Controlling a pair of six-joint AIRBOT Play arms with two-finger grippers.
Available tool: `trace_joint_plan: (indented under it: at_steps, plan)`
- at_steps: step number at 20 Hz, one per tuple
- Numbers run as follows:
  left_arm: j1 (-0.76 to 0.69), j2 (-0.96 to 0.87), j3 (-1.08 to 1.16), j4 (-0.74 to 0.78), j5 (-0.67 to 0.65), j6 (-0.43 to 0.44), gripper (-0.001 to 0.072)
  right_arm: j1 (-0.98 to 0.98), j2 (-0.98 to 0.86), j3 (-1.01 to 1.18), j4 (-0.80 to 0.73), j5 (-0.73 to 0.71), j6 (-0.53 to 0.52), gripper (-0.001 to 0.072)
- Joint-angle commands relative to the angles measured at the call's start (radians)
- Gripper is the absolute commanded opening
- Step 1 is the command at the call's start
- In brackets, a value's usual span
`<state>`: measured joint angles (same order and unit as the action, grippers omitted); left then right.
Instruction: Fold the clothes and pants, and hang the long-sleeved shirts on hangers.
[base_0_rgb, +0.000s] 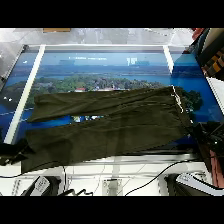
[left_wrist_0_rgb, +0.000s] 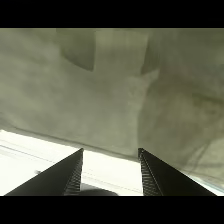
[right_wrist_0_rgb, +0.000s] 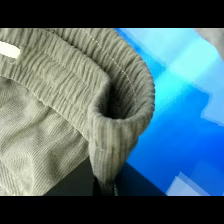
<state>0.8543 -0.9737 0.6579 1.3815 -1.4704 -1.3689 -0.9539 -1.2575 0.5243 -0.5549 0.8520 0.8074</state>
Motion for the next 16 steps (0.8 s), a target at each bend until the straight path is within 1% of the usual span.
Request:
trace_joint_plan:
  at_steps: [1,2,3,4,6,8,9,13,14,16]
  plan:
    - [0.058,0.015,-0.085,0.048,0.012,-0.03,0.0425,0.001,0.001,0.001,0.002,0.002,-0.002,0.0034]
    - [0.058,0.016,-0.085,0.1,0.011,-0.07,0.045,0.001,0.001,0.001,0.002,0.002,-0.002,0.0034]
    - [0.058,0.016,-0.085,0.146,0.013,-0.115,0.0568,0.001,0.001,0.001,0.002,0.002,-0.002,0.0034]
    - [0.058,0.015,-0.085,0.17,0.016,-0.149,0.0661,0.001,0.001,0.001,0.002,0.001,-0.002,0.0034]
    - [0.058,0.014,-0.087,0.169,0.047,-0.18,0.0661,0.001,0.001,0.002,0.002,0.001,-0.002,0.0034]
    - [0.058,0.013,-0.098,0.129,0.1,-0.181,0.0657,0.001,0.001,0.001,0.002,0.0,-0.002,0.0034]
    - [0.058,0.012,-0.116,0.122,0.116,-0.193,0.0636,0.001,0.001,0.001,0.002,0.0,-0.002,0.0034]
    - [0.058,0.006,-0.213,0.132,0.206,-0.195,0.0635,0.001,0.001,0.001,0.001,0.002,-0.002,0.0034]
    - [0.057,0.006,-0.228,0.128,0.229,-0.195,0.0623,0.001,0.001,0.001,0.002,0.002,-0.001,0.0034]
    - [0.058,0.006,-0.239,0.129,0.272,-0.195,0.0498,0.001,0.001,0.002,0.002,0.004,-0.001,0.0034]
